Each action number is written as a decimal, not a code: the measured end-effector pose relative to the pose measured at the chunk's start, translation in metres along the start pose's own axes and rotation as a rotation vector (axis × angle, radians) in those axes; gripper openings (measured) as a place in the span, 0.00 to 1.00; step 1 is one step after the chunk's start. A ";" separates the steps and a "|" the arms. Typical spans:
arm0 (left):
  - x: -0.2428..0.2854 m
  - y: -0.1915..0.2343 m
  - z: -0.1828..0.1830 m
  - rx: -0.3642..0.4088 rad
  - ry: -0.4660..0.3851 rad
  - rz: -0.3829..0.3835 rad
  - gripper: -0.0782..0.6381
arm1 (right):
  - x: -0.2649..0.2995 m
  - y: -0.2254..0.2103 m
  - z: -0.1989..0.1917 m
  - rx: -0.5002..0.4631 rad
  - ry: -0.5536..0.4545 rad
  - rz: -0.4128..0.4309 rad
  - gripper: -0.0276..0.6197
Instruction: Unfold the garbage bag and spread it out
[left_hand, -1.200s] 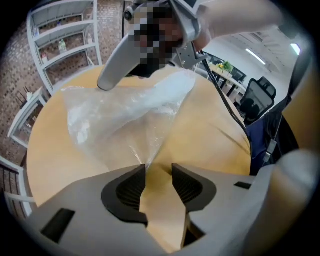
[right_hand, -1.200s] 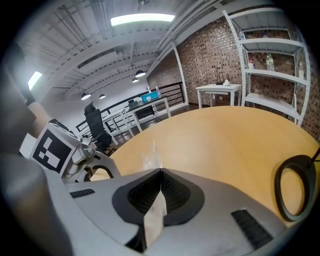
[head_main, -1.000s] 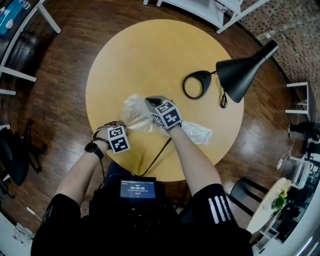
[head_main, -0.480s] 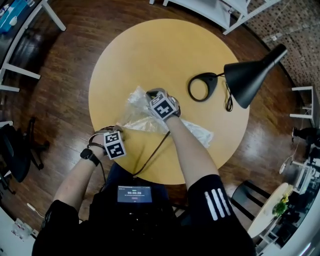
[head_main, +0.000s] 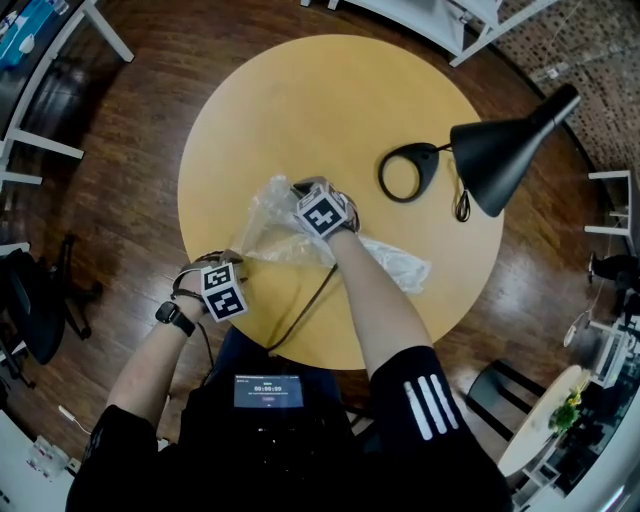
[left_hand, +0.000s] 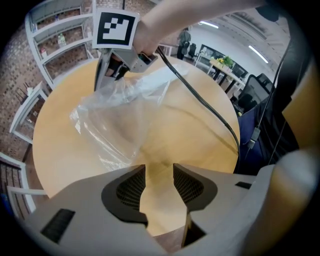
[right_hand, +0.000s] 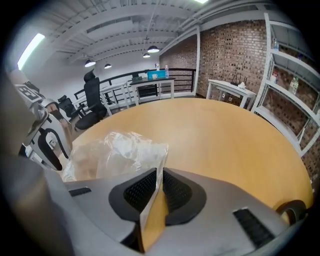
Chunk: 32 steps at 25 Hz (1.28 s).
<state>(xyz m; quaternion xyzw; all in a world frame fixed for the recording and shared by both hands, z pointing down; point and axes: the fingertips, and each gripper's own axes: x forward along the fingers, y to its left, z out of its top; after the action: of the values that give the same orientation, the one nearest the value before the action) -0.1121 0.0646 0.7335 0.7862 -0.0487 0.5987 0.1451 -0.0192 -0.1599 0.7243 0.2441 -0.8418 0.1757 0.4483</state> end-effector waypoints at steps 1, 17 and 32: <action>-0.003 0.000 0.001 -0.006 -0.007 0.004 0.36 | -0.006 0.000 0.006 0.014 -0.027 0.004 0.15; -0.049 -0.001 0.110 0.101 -0.272 0.142 0.36 | -0.103 0.025 0.005 0.122 -0.216 0.110 0.28; 0.049 -0.036 0.131 0.218 -0.077 0.016 0.36 | -0.075 0.046 -0.117 0.105 0.108 0.117 0.26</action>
<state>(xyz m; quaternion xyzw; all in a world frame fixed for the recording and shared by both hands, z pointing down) 0.0321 0.0658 0.7424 0.8194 0.0047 0.5708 0.0519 0.0684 -0.0429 0.7203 0.2078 -0.8189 0.2584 0.4685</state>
